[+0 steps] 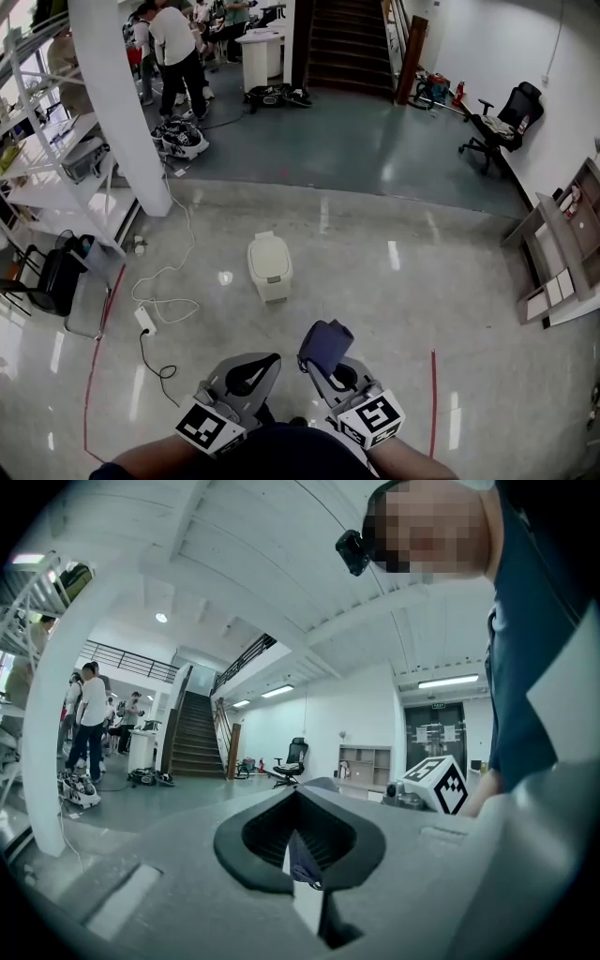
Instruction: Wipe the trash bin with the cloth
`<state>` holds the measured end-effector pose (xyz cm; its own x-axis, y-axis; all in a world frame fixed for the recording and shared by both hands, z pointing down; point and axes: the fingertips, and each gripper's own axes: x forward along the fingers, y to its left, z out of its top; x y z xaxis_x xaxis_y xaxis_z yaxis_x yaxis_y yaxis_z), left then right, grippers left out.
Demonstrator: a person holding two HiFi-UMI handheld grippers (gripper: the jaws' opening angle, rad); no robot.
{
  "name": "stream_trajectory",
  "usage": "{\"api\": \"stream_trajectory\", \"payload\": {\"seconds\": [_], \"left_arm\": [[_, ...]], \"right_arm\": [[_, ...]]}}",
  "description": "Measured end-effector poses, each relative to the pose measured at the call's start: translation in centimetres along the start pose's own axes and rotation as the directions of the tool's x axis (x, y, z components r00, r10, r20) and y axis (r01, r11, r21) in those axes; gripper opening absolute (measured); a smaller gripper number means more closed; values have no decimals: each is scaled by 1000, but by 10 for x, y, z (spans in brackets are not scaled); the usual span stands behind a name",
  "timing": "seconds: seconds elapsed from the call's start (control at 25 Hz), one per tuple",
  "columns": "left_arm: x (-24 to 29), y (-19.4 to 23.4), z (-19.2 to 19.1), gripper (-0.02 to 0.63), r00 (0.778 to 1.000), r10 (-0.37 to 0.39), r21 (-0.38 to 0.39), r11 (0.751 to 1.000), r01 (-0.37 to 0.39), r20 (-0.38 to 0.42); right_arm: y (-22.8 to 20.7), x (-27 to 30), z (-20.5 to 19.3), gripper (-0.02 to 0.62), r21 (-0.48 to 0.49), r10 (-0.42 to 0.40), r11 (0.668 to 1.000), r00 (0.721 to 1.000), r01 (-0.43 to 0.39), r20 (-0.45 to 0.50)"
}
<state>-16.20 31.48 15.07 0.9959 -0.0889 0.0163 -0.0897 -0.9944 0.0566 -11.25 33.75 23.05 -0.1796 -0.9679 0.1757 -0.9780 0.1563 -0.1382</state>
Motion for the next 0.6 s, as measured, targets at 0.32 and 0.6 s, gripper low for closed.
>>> {"api": "stream_trajectory", "payload": {"seconds": [0.32,0.6], "left_arm": [[46,83,-10,-3,999,20,-26,999,-19,29],[114,201,-6,-3,998,-28,-39,999,30,52]], "right_arm": [[-54,63,0,52,3,-25,1000,999,25,-42],[-127,166,20,52,18,-92,995,994,94,-65]]}}
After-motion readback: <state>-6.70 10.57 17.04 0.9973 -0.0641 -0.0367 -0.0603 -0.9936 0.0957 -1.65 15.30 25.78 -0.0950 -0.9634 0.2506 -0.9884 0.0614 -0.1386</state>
